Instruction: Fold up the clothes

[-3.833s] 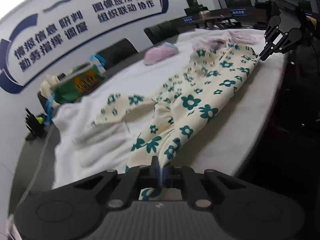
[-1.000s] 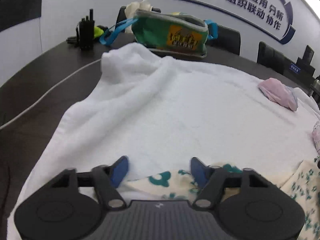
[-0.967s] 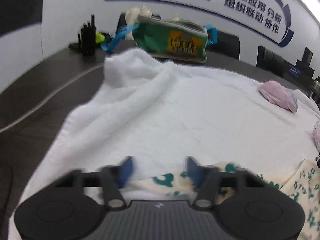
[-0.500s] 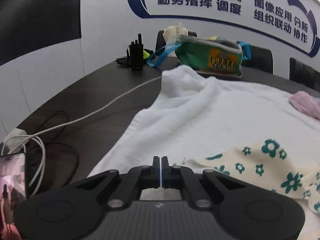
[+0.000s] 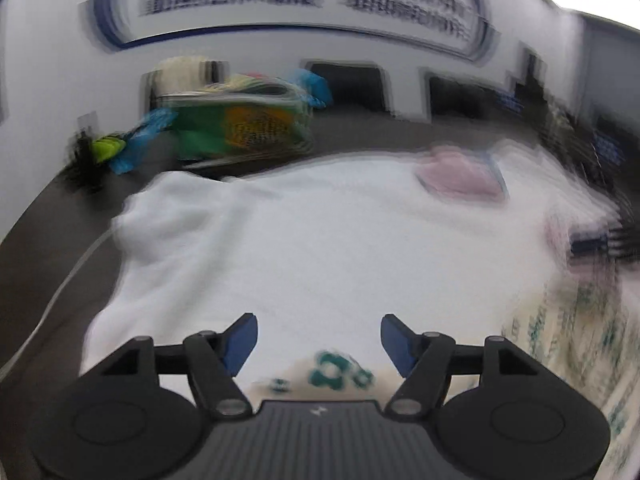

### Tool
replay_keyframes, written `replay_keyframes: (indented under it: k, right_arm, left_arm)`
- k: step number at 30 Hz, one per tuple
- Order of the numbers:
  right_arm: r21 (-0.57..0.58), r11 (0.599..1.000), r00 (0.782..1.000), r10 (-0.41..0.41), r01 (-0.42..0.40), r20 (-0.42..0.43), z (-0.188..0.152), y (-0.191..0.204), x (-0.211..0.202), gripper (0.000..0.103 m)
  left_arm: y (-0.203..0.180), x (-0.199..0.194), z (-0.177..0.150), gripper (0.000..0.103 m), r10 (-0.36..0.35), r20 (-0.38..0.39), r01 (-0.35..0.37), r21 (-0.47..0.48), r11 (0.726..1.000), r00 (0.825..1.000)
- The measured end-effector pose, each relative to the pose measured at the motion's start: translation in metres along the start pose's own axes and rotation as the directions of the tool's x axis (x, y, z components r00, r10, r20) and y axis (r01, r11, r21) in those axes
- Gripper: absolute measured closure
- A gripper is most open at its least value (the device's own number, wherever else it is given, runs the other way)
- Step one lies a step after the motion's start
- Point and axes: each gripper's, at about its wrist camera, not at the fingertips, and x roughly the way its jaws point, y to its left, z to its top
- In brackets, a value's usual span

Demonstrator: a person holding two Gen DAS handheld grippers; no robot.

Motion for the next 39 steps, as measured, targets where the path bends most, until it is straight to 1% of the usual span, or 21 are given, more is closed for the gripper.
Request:
replay_keyframes:
  k: [2,3,5,9,11,15,18,19,20,21,22,23,24,27,29,31,33,34,36,38,39]
  right_arm:
    - [0.018,0.999,0.998,0.031,-0.030,-0.046,0.000,-0.008,0.011,0.054]
    - [0.014,0.999,0.997,0.043,-0.042,-0.066,-0.002,-0.009,0.016,0.054]
    - [-0.012,0.999,0.994,0.037,-0.038,-0.102,-0.009,-0.008,0.026,0.054]
    - [-0.079,0.996,0.986,0.036,-0.049,-0.165,-0.026,-0.002,0.040,0.054]
    - [-0.104,0.992,0.986,0.052,-0.070,-0.160,-0.028,0.001,0.040,0.054]
    - [-0.018,0.986,0.978,0.163,-0.167,-0.128,-0.019,-0.005,0.046,0.054]
    - [-0.020,0.975,0.964,0.217,-0.223,-0.153,-0.017,0.000,0.055,0.055]
    - [-0.040,0.973,0.962,0.218,-0.227,-0.167,-0.017,0.004,0.057,0.057]
    - [-0.072,0.970,0.959,0.213,-0.230,-0.187,-0.019,0.010,0.059,0.075]
    - [-0.114,0.967,0.959,0.203,-0.228,-0.198,-0.023,0.016,0.060,0.083]
    - [-0.146,0.966,0.965,0.182,-0.211,-0.191,-0.024,0.021,0.056,0.087]
    - [-0.175,0.966,0.971,0.159,-0.190,-0.179,-0.025,0.026,0.052,0.098]
    - [-0.204,0.964,0.977,0.136,-0.169,-0.167,-0.025,0.030,0.047,0.101]
    - [-0.253,0.964,0.994,0.059,-0.081,-0.093,-0.025,0.037,0.028,0.101]
    - [-0.273,0.961,0.999,0.049,-0.051,-0.012,-0.027,0.038,0.006,0.101]
    - [-0.367,0.927,0.979,0.144,-0.081,0.147,-0.044,0.047,-0.032,0.101]
    - [-0.404,0.902,0.940,0.260,-0.154,0.222,-0.066,0.052,-0.065,0.101]
    - [-0.422,0.896,0.935,0.260,-0.139,0.243,-0.078,0.056,-0.077,0.101]
    - [-0.483,0.874,0.948,0.203,-0.061,0.247,-0.105,0.066,-0.095,0.101]
    - [-0.490,0.868,0.965,0.186,-0.074,0.184,-0.124,0.066,-0.103,0.101]
    - [-0.491,0.867,0.972,0.180,-0.084,0.152,-0.132,0.066,-0.107,0.101]
  left_arm:
    - [-0.014,0.025,-0.006,0.038,-0.022,-0.047,0.027,0.105,0.994,0.999]
    - [-0.014,0.031,-0.011,0.049,-0.017,-0.073,0.025,0.110,0.994,0.997]
    - [-0.008,0.034,-0.023,0.061,-0.030,-0.091,0.038,0.085,0.996,0.995]
    - [0.008,0.031,-0.033,0.061,-0.061,-0.071,0.066,0.063,0.996,0.996]
    - [0.009,0.030,-0.030,0.058,-0.074,-0.057,0.077,0.049,0.996,0.996]
    - [0.008,0.039,-0.022,0.059,-0.093,-0.083,0.094,0.006,0.996,0.992]
    - [0.006,0.041,-0.023,0.077,-0.107,-0.087,0.109,0.011,0.994,0.990]
    - [0.003,0.040,-0.024,0.081,-0.107,-0.081,0.109,0.022,0.994,0.991]
    - [0.001,0.038,-0.025,0.088,-0.105,-0.072,0.108,0.033,0.994,0.992]
    - [-0.002,0.033,-0.025,0.093,-0.097,-0.056,0.099,0.041,0.994,0.994]
    - [-0.004,0.028,-0.026,0.096,-0.088,-0.039,0.090,0.049,0.995,0.995]
    - [-0.007,0.023,-0.026,0.097,-0.080,-0.022,0.081,0.057,0.995,0.997]
    - [-0.009,0.018,-0.026,0.097,-0.072,-0.005,0.072,0.065,0.995,0.997]
    - [-0.016,-0.003,-0.028,0.098,-0.057,0.061,0.052,0.076,0.996,0.997]
    - [-0.020,-0.026,-0.037,0.098,-0.057,0.123,0.047,0.088,0.995,0.991]
    - [-0.025,-0.050,-0.055,0.098,-0.064,0.173,0.047,0.103,0.994,0.983]
    - [-0.034,-0.073,-0.079,0.098,-0.048,0.199,0.028,0.102,0.994,0.979]
    - [-0.037,-0.082,-0.093,0.098,-0.039,0.205,0.018,0.103,0.995,0.978]
    - [-0.043,-0.097,-0.120,0.098,-0.040,0.193,0.024,0.086,0.996,0.980]
    - [-0.048,-0.102,-0.141,0.095,-0.054,0.155,0.046,0.056,0.997,0.987]
    - [-0.051,-0.103,-0.150,0.089,-0.041,0.142,0.034,0.048,0.998,0.989]
